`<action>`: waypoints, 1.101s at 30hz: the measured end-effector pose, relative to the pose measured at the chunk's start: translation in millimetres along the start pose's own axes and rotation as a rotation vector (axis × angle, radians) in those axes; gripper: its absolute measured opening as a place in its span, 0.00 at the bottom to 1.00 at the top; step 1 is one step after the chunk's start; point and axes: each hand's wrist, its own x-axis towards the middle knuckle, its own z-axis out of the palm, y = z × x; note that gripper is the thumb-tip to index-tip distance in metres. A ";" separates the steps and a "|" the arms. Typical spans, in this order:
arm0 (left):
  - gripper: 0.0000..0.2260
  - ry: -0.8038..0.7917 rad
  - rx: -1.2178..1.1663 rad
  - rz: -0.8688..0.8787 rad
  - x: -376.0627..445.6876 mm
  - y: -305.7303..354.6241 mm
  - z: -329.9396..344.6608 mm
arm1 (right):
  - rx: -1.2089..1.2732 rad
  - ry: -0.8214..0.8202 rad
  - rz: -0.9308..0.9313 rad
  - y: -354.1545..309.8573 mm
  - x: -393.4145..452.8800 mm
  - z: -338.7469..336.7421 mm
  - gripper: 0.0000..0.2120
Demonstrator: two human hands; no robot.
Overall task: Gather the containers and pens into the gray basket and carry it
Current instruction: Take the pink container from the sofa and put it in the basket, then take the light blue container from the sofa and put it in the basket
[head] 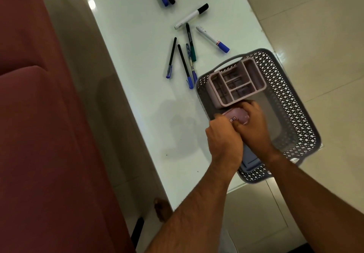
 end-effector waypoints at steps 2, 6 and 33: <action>0.12 -0.006 -0.007 0.004 -1.8 -1.1 -0.4 | -0.013 0.004 -0.010 -1.0 -1.5 -1.5 0.21; 0.13 0.018 0.000 0.011 -3.8 -0.6 -10.3 | -0.133 0.209 -0.047 -11.9 -16.2 -10.7 0.14; 0.13 0.679 -0.356 -0.111 112.6 -228.3 -382.2 | 0.281 -0.330 -0.501 -377.3 2.0 295.9 0.21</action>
